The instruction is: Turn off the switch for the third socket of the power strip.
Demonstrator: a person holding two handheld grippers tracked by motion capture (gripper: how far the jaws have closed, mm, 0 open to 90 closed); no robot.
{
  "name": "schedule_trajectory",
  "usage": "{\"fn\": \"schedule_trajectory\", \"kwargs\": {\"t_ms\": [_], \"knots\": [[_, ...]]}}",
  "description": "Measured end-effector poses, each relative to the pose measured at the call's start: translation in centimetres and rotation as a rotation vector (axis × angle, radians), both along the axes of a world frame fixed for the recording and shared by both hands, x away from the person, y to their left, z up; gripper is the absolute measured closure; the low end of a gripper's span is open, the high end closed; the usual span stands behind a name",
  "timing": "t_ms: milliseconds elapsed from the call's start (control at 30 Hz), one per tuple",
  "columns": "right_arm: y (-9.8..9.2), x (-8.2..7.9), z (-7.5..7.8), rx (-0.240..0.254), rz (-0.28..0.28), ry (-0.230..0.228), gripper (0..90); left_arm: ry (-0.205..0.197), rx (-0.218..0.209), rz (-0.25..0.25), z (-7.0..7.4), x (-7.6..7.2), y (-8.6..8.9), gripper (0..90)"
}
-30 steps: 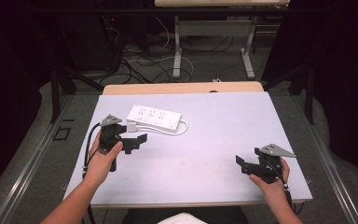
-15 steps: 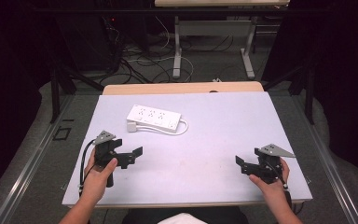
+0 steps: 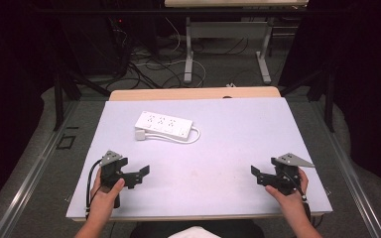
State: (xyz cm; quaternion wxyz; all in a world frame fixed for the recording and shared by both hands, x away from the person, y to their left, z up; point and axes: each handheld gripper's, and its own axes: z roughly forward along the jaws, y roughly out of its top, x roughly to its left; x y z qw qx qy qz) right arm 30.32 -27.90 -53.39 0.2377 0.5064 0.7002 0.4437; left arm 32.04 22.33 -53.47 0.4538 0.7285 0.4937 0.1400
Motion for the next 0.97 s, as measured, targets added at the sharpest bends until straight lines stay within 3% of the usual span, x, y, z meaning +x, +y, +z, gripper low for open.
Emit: {"fn": "schedule_trajectory", "kwargs": {"t_ms": [433,567,967], "knots": [[-0.1,0.0,-0.1,0.001,0.005,0.006,14.2,-0.004,0.035,-0.009,-1.5,-0.1,-0.9,2.4],[-0.2,0.1,-0.2,-0.001,0.008,0.013,14.2,0.012,0.046,-0.007,-1.8,0.1,-0.8,2.4],[-0.2,0.3,-0.5,0.0,0.005,0.031,14.2,0.031,0.036,0.005,-1.9,0.3,-0.5,2.4]]}}
